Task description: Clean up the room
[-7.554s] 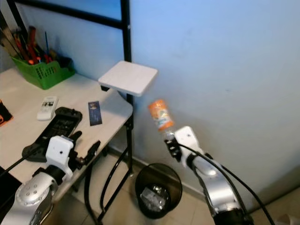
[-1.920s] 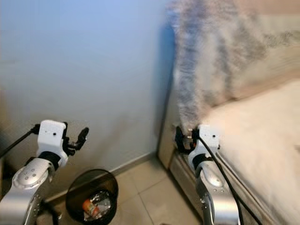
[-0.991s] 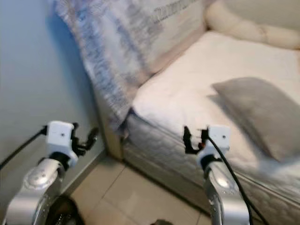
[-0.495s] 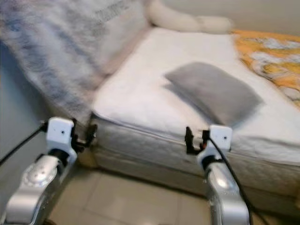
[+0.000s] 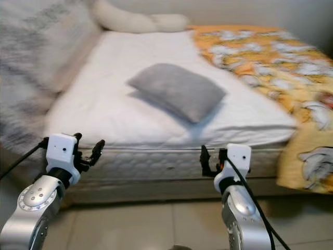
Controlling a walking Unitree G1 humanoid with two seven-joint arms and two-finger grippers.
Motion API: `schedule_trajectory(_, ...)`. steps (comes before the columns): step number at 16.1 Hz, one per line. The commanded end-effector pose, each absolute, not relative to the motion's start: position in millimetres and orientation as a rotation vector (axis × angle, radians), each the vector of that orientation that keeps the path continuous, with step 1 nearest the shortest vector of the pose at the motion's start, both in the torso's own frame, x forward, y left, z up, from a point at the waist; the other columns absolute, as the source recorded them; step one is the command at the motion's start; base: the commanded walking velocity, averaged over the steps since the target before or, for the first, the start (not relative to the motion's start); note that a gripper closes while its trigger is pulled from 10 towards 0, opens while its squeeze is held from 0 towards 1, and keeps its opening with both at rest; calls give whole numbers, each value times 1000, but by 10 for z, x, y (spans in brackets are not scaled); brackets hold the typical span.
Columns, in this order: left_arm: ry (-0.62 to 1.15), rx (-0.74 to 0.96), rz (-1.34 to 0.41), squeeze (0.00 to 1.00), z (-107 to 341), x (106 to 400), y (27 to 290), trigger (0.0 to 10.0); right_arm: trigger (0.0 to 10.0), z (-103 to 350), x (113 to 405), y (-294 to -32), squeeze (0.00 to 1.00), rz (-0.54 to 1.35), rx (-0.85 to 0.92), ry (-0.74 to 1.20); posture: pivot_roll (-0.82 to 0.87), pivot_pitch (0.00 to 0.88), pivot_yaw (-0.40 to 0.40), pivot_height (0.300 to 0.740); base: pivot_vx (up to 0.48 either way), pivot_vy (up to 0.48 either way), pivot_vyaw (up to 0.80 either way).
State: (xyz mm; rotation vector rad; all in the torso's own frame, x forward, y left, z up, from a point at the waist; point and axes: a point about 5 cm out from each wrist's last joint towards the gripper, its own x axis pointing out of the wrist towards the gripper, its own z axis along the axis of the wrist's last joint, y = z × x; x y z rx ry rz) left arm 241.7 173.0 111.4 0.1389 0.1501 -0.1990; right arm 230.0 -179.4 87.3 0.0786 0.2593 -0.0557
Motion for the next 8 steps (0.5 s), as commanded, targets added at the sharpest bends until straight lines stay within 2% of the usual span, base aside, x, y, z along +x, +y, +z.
schedule_trajectory(1,133,133,-224,0,1144,2435,1674,10000,10000,923,2333,-1819,0,-65,76,235,-10,0,-3,740,337,0,-800)
schedule_trajectory(8,128,127,-229,0,1135,2443,1669,10000,10000,903,2340,-1871,0,-81,56,237,-9,0,-10,740,348,0,-800)
